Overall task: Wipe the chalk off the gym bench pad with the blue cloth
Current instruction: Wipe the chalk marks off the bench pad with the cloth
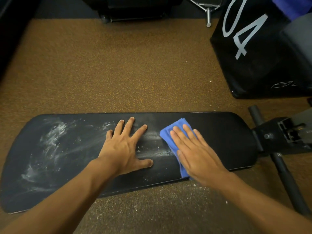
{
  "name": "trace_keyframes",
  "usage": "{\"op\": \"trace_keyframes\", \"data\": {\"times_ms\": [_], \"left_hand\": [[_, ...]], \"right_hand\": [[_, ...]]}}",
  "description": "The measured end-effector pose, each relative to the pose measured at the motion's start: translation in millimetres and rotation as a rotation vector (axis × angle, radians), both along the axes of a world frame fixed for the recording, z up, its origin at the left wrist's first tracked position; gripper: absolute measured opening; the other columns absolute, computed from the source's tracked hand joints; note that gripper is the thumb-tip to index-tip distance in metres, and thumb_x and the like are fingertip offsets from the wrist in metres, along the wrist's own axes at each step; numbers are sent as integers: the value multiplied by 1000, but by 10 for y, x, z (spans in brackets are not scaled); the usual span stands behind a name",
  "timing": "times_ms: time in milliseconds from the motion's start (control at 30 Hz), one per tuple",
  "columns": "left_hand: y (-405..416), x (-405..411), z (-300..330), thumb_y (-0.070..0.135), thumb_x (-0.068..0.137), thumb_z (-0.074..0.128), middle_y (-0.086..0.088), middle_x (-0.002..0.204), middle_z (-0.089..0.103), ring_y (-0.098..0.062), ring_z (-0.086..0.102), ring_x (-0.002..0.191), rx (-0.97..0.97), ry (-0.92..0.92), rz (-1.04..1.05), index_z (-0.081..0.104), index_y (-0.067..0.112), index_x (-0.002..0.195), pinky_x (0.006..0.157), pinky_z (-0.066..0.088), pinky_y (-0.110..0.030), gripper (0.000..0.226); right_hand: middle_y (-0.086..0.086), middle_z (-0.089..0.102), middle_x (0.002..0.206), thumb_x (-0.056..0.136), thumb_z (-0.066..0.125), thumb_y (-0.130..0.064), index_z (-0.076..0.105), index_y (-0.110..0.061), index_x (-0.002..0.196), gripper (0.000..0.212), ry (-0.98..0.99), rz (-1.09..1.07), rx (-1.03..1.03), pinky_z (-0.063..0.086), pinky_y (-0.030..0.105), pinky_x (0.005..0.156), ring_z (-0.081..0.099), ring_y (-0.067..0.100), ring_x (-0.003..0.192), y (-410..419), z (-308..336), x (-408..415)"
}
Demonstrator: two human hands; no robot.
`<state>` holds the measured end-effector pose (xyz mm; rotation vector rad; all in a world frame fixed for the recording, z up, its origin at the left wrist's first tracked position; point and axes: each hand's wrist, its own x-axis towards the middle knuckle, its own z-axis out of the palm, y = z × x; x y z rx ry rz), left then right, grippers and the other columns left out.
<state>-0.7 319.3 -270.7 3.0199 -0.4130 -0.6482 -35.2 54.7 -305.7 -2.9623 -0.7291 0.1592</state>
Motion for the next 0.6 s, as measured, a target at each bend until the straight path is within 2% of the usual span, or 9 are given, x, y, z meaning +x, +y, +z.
{"op": "trace_keyframes", "data": {"times_ms": [67,167,267,400,500,600], "left_hand": [[8,-3,-3,97,61,39,-4,168,-13,-34,-5,154,-4,-1,-3,-6,45,156,122,16,-56,117],[6,-1,-16,98,55,31,-3,168,-11,-34,-4,154,-3,-10,2,-5,46,156,122,16,-56,119],[2,-1,-20,99,58,37,-3,168,-12,-34,-4,154,13,-8,-2,-6,45,156,122,16,-55,119],[4,-5,2,96,64,43,-3,168,-14,-34,-6,154,6,-1,-2,-7,45,156,122,16,-56,117],[7,7,6,96,65,42,-3,168,-14,-35,-6,154,6,9,-15,-8,44,156,122,15,-57,116],[7,10,-6,96,64,44,-3,168,-13,-35,-5,154,7,7,-9,-6,44,156,122,16,-57,117]], "right_hand": [[4,22,169,103,18,-33,22,-14,161,61,-7,-133,-2,13,49,124,10,28,157,-8,-38,218],[5,14,170,97,6,-37,14,-13,162,70,0,-338,19,9,53,125,4,33,157,376,-57,522],[5,15,170,102,14,-34,15,-12,162,64,-6,-186,10,11,54,125,4,32,157,542,-29,271],[2,15,170,107,24,-32,17,-15,162,58,12,12,-21,12,48,125,4,25,157,67,14,-166],[3,21,169,103,18,-35,20,-15,161,61,-2,-172,-20,12,48,125,9,27,157,-80,-38,96],[5,17,170,98,11,-36,17,-13,161,68,-14,-413,16,11,53,125,8,34,156,291,-73,356]]}}
